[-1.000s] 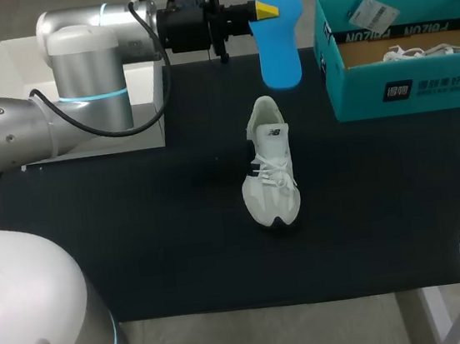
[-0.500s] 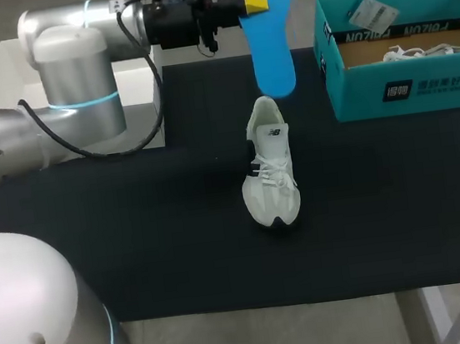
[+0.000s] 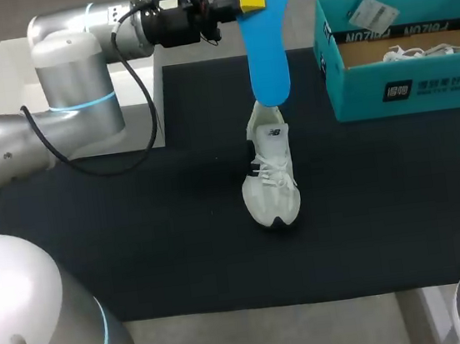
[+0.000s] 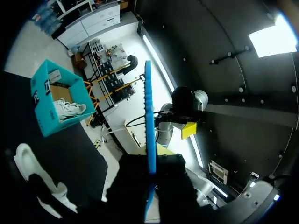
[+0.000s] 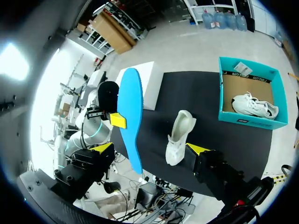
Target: Take the shoe out of the shoebox, open the shoe tongue, remove and reinsert the insole, then place the shoe into the shoebox
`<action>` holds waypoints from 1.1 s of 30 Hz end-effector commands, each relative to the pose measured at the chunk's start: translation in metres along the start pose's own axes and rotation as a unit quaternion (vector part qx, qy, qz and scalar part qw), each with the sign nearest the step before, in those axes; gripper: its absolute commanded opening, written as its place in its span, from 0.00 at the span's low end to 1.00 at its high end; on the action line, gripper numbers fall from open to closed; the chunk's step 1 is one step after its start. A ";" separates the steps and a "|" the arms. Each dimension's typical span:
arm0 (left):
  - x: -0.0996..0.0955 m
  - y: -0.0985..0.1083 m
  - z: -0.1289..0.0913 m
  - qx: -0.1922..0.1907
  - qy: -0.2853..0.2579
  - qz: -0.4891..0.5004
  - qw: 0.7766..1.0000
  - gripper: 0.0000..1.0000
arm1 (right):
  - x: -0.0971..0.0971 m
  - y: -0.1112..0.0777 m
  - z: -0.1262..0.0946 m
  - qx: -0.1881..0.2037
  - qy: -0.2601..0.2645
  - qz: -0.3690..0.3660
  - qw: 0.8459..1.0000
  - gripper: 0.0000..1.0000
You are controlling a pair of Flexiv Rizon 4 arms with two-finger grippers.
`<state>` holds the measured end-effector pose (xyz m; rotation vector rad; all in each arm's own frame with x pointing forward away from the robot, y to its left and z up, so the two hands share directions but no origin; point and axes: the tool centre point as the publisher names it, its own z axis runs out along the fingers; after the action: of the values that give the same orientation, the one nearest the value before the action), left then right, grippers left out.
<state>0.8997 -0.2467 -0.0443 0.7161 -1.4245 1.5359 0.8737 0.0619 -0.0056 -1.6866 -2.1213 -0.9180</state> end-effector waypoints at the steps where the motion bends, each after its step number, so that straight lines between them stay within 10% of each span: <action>1: -0.002 -0.002 0.001 -0.003 0.002 0.000 1.000 0.00 | -0.007 -0.005 0.003 -0.030 0.212 -0.013 0.977 1.00; 7: 0.006 -0.014 0.002 0.016 0.006 0.156 0.988 0.00 | -0.014 -0.015 0.014 -0.049 0.289 0.008 0.956 1.00; 13: 0.018 -0.016 0.003 0.002 0.017 0.379 0.925 0.00 | -0.016 -0.016 0.021 -0.050 0.311 0.015 0.949 1.00; 25: 0.019 -0.014 0.005 -0.003 0.020 0.390 0.921 0.00 | -0.022 -0.021 0.027 -0.047 0.317 0.030 0.947 1.00; 28: 0.020 -0.021 0.006 0.006 -0.015 0.512 0.859 0.00 | -0.021 -0.023 0.027 -0.048 0.318 0.032 0.946 1.00; 33: 0.023 -0.030 0.005 -0.021 -0.069 0.777 0.626 0.00 | -0.021 -0.028 0.031 -0.051 0.332 0.040 0.941 1.00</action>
<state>0.9165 -0.2471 -0.0158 -0.0372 -1.8892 2.2492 0.8616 0.0596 -0.0448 -1.2371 -1.5722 -1.3412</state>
